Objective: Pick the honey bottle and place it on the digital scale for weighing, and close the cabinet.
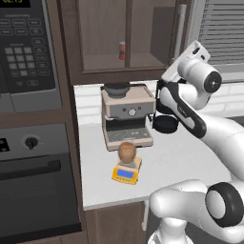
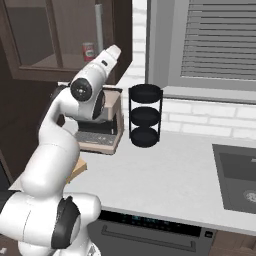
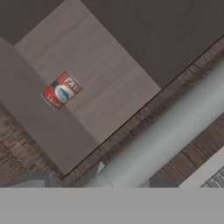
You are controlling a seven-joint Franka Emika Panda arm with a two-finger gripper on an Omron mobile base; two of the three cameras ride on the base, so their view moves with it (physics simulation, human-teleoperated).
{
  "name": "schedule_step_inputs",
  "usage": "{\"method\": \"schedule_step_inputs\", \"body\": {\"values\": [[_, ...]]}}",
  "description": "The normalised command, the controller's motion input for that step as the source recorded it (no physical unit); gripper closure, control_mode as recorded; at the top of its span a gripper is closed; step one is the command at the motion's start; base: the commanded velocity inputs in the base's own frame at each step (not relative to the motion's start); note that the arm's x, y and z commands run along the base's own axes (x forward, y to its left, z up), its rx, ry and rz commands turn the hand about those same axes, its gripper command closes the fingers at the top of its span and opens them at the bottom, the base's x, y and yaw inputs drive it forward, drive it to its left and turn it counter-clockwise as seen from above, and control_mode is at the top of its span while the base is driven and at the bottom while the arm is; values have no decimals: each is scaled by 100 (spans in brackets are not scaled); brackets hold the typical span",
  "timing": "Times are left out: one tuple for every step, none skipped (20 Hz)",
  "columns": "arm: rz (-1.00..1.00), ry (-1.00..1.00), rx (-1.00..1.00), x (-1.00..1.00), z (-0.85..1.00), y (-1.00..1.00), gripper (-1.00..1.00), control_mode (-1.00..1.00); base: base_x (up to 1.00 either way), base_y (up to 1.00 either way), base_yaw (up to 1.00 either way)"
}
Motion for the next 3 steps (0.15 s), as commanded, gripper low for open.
{"method": "schedule_step_inputs", "body": {"values": [[0,7,7,35,0,-26,-100,-100,0,0,0],[0,8,7,51,0,-25,-100,-100,0,0,0],[0,9,6,69,0,-24,-100,-100,0,0,0]]}}
